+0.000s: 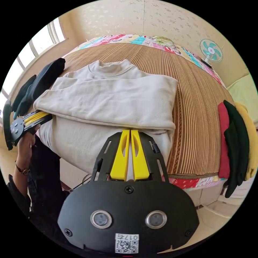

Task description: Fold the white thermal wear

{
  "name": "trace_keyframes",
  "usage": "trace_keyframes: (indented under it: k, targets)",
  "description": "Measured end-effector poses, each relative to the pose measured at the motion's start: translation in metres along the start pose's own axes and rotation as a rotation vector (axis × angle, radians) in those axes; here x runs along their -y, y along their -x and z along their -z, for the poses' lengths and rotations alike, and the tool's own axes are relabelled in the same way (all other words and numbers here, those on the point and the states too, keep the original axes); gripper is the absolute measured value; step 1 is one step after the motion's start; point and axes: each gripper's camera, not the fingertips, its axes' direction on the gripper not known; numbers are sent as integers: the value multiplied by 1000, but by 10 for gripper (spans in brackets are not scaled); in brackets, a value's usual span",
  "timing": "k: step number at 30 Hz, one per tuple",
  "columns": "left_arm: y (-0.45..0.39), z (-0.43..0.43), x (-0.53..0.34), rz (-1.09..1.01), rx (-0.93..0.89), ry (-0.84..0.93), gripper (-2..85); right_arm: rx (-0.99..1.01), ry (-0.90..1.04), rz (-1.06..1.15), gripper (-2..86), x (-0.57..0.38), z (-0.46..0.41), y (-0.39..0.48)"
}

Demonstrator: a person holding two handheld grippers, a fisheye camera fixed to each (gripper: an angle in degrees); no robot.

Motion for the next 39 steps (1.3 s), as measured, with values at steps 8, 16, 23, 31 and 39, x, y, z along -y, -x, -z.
trace_keyframes:
  k: [8, 16, 23, 31, 39]
  targets:
    - [16, -22, 113, -9, -18, 51, -7, 76, 39, 5, 4, 101, -22, -27]
    - [32, 37, 94, 28, -30, -183, -2, 61, -59, 13, 11, 115, 3, -32]
    - [69, 130, -84, 52, -323, -270, 57, 213, -149, -125, 83, -61, 64, -35]
    - [85, 104, -99, 139, -440, 141, 127, 254, -18, -223, 114, -129, 63, -55]
    - [89, 14, -54, -10, -509, 475, 106, 420, -42, -285, 127, -129, 95, -82]
